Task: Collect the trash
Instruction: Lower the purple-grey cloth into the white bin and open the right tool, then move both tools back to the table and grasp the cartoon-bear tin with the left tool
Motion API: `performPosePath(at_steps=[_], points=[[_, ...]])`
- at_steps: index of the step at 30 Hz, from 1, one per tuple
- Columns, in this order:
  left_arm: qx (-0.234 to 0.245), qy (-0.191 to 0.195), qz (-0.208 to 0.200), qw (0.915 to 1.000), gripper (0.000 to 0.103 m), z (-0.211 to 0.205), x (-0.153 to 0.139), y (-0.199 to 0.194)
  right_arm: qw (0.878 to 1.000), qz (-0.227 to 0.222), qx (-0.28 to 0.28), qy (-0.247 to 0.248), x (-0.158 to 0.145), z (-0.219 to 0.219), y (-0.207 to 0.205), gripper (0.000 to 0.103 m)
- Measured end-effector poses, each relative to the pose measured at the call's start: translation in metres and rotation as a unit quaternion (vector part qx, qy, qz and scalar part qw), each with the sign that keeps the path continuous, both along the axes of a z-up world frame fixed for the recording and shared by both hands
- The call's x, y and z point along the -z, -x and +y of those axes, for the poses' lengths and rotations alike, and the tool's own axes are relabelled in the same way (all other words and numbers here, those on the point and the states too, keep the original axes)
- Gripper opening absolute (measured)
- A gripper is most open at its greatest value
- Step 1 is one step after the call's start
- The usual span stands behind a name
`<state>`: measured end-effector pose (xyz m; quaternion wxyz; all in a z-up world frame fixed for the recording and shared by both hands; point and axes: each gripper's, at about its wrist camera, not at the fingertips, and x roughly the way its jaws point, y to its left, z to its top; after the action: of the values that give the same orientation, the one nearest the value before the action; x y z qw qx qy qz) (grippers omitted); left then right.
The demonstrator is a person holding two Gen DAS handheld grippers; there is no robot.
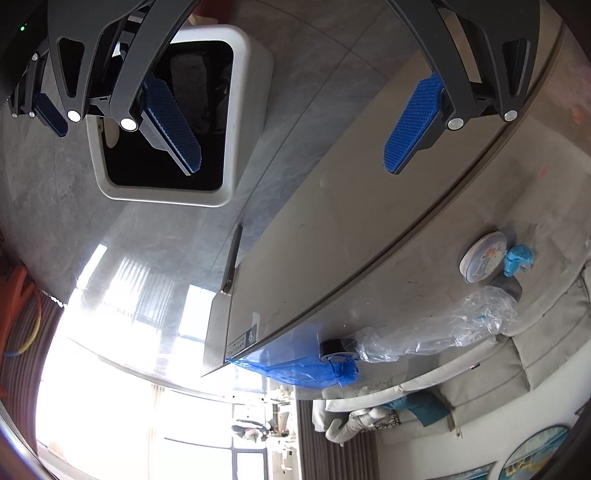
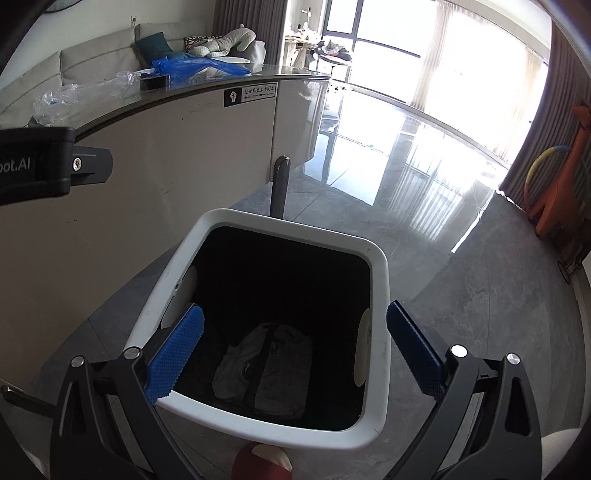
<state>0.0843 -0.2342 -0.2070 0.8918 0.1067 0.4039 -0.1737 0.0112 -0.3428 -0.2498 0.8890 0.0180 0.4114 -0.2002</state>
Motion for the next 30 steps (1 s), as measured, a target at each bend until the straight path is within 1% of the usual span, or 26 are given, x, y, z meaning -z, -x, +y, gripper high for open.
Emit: performPosePath(at_steps=[2,5,9,13,17,19,22,27,30], points=[[-0.003,0.002,-0.002,1.0000,0.098,0.002,-0.002,0.000,1.000,-0.003,0.001,-0.001,-0.001,0.000,0.001,0.099],[-0.009,0.009,-0.011,0.9999,0.098,0.009,-0.009,0.001,1.000,-0.016,-0.004,-0.001,-0.010,0.004,0.002,0.099],[-0.023,0.020,-0.030,0.9991,0.098,0.026,-0.027,-0.003,0.999,-0.049,-0.018,0.004,-0.033,0.011,-0.002,0.099],[-0.050,0.028,-0.055,0.9968,0.098,0.053,-0.049,-0.013,0.996,-0.075,-0.041,0.012,-0.055,0.023,-0.019,0.099],[-0.083,0.035,-0.070,0.9935,0.098,0.084,-0.066,-0.031,0.991,-0.103,-0.075,0.032,-0.078,0.042,-0.044,0.099],[-0.100,0.032,-0.074,0.9917,0.098,0.097,-0.069,-0.043,0.988,-0.116,-0.090,0.036,-0.088,0.050,-0.055,0.099],[-0.120,0.037,-0.071,0.9895,0.098,0.113,-0.068,-0.060,0.984,-0.135,-0.111,0.040,-0.099,0.061,-0.070,0.099],[-0.141,0.039,-0.057,0.9877,0.098,0.127,-0.058,-0.085,0.981,-0.140,-0.132,0.040,-0.100,0.074,-0.096,0.099],[-0.153,0.044,-0.044,0.9863,0.098,0.132,-0.049,-0.099,0.979,-0.140,-0.144,0.028,-0.096,0.079,-0.112,0.099]])
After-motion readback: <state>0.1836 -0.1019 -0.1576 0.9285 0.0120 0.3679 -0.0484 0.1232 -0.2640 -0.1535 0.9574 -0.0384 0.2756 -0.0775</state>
